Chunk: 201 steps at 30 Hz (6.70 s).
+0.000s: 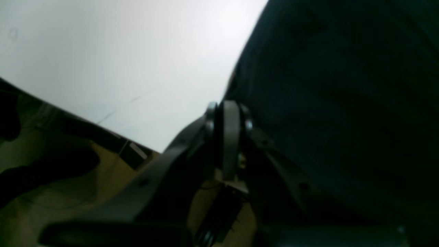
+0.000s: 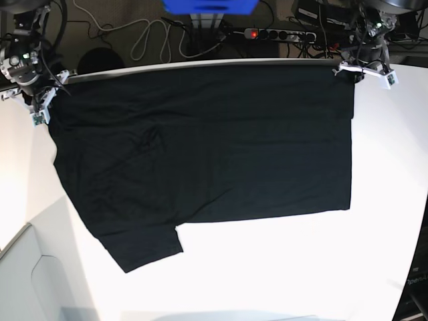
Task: Fold the T-shirt properly
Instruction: 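Drag the held shirt further toward the robot with both grippers, then release the shoulder edges and move both grippers along the shirt sides, then grasp the shirt's side edges midway with both grippers, then lift the side edges and fold them toward the shoulder edge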
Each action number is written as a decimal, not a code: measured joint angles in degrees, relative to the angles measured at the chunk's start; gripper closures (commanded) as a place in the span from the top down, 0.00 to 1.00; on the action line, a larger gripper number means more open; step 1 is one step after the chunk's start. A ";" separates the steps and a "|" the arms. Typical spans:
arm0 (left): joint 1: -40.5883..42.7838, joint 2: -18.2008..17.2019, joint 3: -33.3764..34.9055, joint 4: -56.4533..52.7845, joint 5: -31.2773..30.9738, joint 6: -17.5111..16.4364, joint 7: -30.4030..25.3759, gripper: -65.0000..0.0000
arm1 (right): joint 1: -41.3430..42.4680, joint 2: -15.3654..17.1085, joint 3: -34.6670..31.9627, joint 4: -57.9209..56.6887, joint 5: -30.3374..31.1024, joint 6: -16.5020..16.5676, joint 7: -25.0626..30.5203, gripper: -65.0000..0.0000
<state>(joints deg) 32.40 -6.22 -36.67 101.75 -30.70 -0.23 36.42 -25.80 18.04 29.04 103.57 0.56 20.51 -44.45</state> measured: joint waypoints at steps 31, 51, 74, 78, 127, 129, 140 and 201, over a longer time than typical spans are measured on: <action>-2.58 1.01 -10.38 7.85 0.00 0.17 0.59 0.26 | 0.00 -1.42 2.80 7.96 -0.31 0.00 -0.85 0.62; -31.56 -10.62 2.36 -13.14 1.05 0.11 0.09 0.57 | 45.75 0.85 -9.29 -30.80 -0.37 0.37 -0.61 0.62; -56.11 -19.34 30.53 -51.89 0.72 -0.02 -16.72 0.57 | 57.05 0.90 -16.85 -70.75 -0.94 0.33 32.72 0.62; -57.09 -19.34 34.07 -55.65 0.72 -0.02 -19.19 0.57 | 57.22 1.07 -16.85 -73.11 -0.79 0.22 35.91 0.62; -59.74 -16.79 42.34 -64.24 0.22 -0.04 -28.79 0.00 | 56.35 0.90 -19.45 -73.42 -0.57 -4.55 39.60 0.45; -59.74 -16.79 42.25 -64.22 0.22 -0.04 -28.76 0.00 | 56.22 1.03 -19.47 -73.42 -0.44 -4.55 39.47 0.26; -59.63 -16.81 42.12 -63.71 -0.20 -0.02 -28.11 0.00 | 56.17 1.07 -19.30 -72.19 -0.48 -4.52 37.92 0.00; -18.88 -4.87 10.60 -12.22 0.07 0.17 -4.11 0.43 | 16.52 1.79 -6.01 -21.31 -0.48 -4.33 28.92 0.65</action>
<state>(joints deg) 13.52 -11.09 -26.06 89.54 -30.63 -0.05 32.32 -9.28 19.84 23.03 82.26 0.08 16.19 -15.53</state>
